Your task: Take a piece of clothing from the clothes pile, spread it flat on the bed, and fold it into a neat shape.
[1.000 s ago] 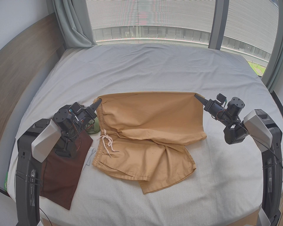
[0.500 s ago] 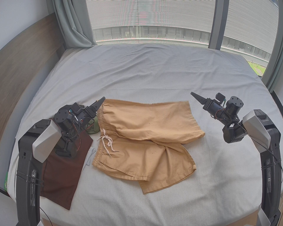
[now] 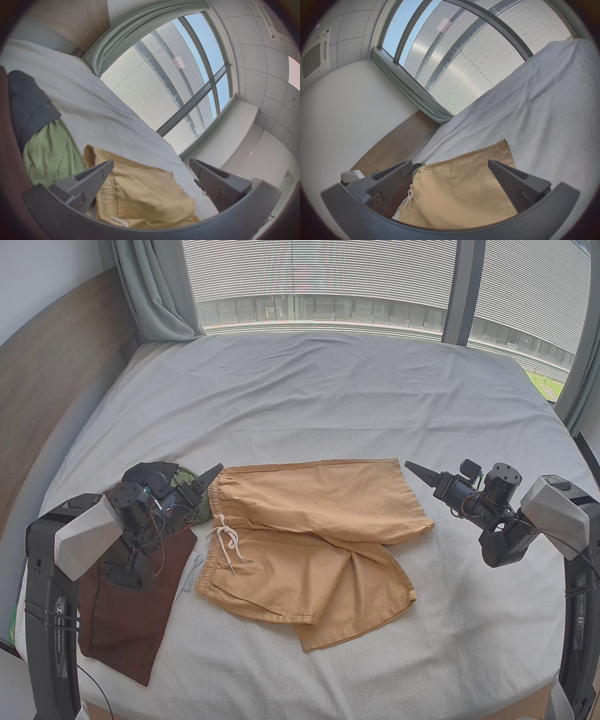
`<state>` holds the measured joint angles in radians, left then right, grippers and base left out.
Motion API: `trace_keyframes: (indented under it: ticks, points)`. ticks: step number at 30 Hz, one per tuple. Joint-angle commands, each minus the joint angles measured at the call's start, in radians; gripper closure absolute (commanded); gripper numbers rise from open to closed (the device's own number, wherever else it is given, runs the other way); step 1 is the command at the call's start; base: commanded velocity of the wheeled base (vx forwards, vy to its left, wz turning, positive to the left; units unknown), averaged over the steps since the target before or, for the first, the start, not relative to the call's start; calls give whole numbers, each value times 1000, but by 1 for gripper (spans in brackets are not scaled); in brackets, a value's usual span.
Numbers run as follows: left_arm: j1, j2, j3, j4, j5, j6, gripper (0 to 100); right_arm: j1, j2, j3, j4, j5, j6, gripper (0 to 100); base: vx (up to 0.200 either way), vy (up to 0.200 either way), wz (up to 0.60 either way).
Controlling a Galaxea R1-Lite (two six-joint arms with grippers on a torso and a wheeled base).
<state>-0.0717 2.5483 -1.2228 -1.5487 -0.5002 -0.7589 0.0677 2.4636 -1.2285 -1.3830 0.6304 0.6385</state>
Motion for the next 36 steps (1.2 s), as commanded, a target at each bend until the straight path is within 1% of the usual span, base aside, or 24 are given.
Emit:
trace_keyframes:
  ticks: [1,2,4,5,7,8,14,17,18,19,21,25,27,28,33,36]
  points:
    - [12,-169,230,-4,-29,47,0,18,-164,262,-93,0,-8,0,0,0,0]
    - [20,-207,296,-4,-55,82,0,18,-192,340,-130,0,-8,0,0,0,0]
    - [26,-232,335,-4,-75,102,0,18,-206,383,-149,0,-8,0,0,0,0]
    - [35,-276,399,-4,-107,132,0,18,-233,452,-159,0,-16,0,0,0,0]
    - [39,-309,442,-4,-120,139,0,18,-258,492,-159,0,-30,0,0,0,0]
    - [41,-344,486,-2,-127,136,0,18,-276,521,-159,0,-39,0,0,0,0]
    - [56,-433,597,-2,-155,142,0,27,-354,613,-159,0,-60,0,0,0,0]
    - [61,-461,654,-2,-192,156,0,44,-396,675,-159,0,-65,0,0,0,0]
    - [61,-461,654,-2,-192,156,0,44,-396,675,-159,0,-65,0,0,0,0]
    - [72,-476,690,-2,-230,173,0,55,-422,708,-159,0,-65,0,0,0,0]
    - [82,-476,717,-2,-273,211,0,63,-448,742,-159,0,-62,0,0,0,0]
    - [99,-464,756,-1,-313,326,0,67,-477,814,-159,8,-66,0,0,0,0]
    - [99,-464,756,-1,-313,326,0,67,-477,814,-159,8,-66,0,0,0,0]
    - [104,-430,770,1,-331,377,0,80,-474,831,-159,3,-89,0,0,0,0]
    - [104,-388,767,-1,-334,414,0,80,-446,833,-159,2,-97,0,0,0,0]
    - [104,-384,778,2,-334,452,0,73,-446,834,-159,2,-106,0,0,0,0]
